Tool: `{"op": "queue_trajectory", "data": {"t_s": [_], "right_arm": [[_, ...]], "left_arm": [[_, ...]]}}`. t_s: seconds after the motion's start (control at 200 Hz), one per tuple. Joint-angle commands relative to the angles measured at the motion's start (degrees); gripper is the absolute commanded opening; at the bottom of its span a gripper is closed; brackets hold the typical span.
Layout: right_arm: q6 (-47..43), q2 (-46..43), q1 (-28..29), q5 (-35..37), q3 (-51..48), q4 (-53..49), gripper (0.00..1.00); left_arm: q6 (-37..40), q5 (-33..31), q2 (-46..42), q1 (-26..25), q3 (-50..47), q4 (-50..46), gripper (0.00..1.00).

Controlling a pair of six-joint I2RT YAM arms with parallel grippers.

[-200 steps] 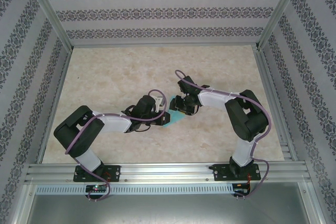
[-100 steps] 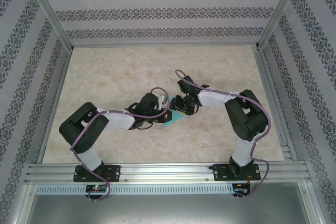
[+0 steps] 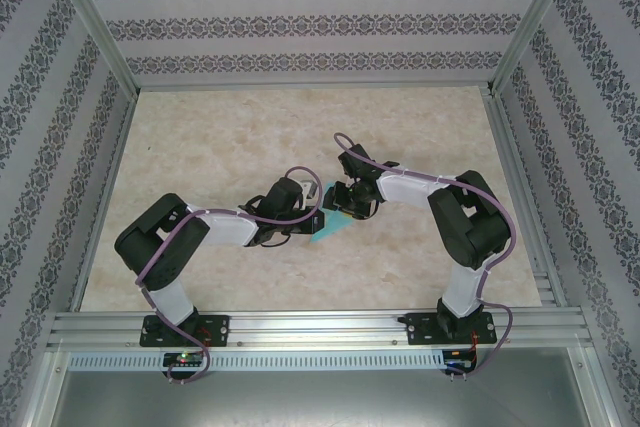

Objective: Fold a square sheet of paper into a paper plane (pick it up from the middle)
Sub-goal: Fourth fold the wing at the center of the table.

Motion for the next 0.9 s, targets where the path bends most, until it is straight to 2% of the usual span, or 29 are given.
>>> {"op": "queue_trajectory", "data": {"t_s": [0.0, 0.315, 0.545, 0.764, 0.894], "right_arm": [[0.18, 4.15, 0.26, 2.93, -4.17, -3.59, 0.51], [-0.25, 1.16, -0.25, 0.12, -6.38, 0.6, 0.53], [-0.55, 2.58, -0.34, 2.36, -5.36, -2.32, 0.46], [-1.31, 5.51, 0.26, 4.14, -2.95, -5.72, 0.45], [-1.49, 6.82, 0.47, 4.49, -2.44, -6.31, 0.46]], "left_arm": [[-0.64, -1.51, 1.24, 0.59, 1.5, -2.48, 0.07], [-0.59, -1.74, 2.09, 0.6, 2.04, -3.71, 0.06], [-0.67, -1.48, 1.48, 0.59, 1.88, -3.54, 0.06], [-1.46, 0.2, -0.65, 0.58, 1.71, -2.59, 0.09], [-2.11, -2.01, -4.25, 0.95, 0.58, -2.88, 0.11]]}}
